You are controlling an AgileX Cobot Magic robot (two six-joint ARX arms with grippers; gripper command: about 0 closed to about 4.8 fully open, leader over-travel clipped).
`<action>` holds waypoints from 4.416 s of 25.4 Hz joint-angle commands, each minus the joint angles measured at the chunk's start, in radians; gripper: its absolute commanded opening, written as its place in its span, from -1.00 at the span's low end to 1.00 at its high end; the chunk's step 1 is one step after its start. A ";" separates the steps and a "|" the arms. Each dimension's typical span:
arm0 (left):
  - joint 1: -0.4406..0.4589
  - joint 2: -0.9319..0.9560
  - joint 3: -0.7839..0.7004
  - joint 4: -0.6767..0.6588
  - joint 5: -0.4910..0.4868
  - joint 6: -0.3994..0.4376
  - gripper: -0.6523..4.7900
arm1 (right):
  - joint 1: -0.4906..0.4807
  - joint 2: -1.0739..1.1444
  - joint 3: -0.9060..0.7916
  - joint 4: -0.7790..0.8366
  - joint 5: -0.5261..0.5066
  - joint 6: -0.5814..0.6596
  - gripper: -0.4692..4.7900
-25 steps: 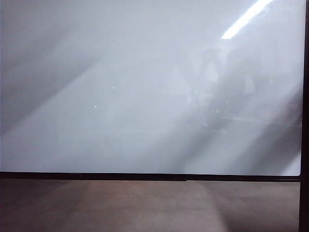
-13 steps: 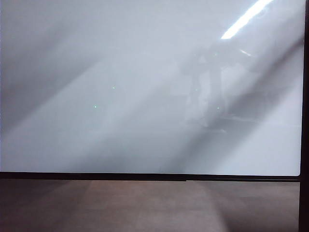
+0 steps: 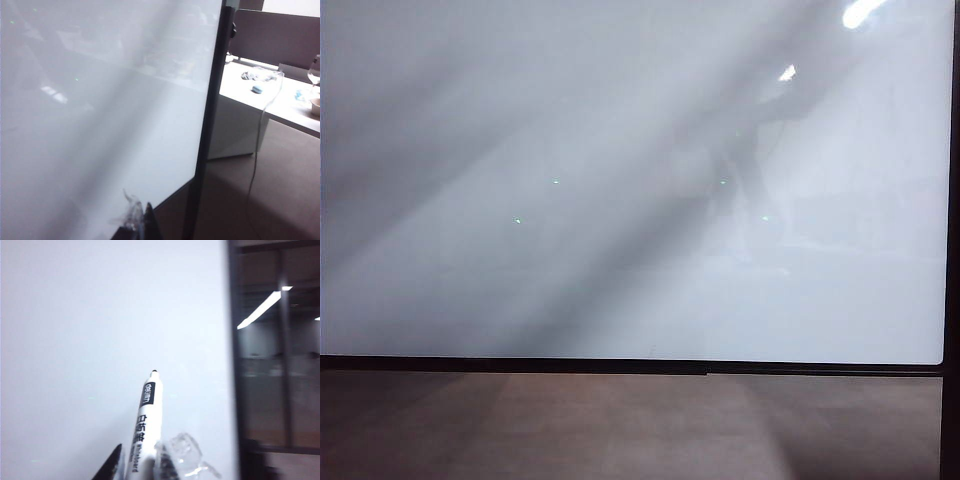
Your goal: Reach to the right to find the marker pen, pick it up, and write the number 3 on the whiteboard.
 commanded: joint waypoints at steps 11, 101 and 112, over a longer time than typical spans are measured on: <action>0.002 -0.041 0.003 0.031 -0.010 -0.004 -0.78 | 0.513 0.093 0.019 0.007 0.185 -0.065 -0.63; 0.002 -0.108 0.003 -0.014 -0.062 -0.004 -0.78 | 0.895 0.569 0.132 0.358 0.636 -0.431 -0.64; 0.002 -0.108 0.003 -0.017 -0.062 -0.010 -0.78 | 0.871 0.582 0.132 0.359 0.531 -0.430 -0.64</action>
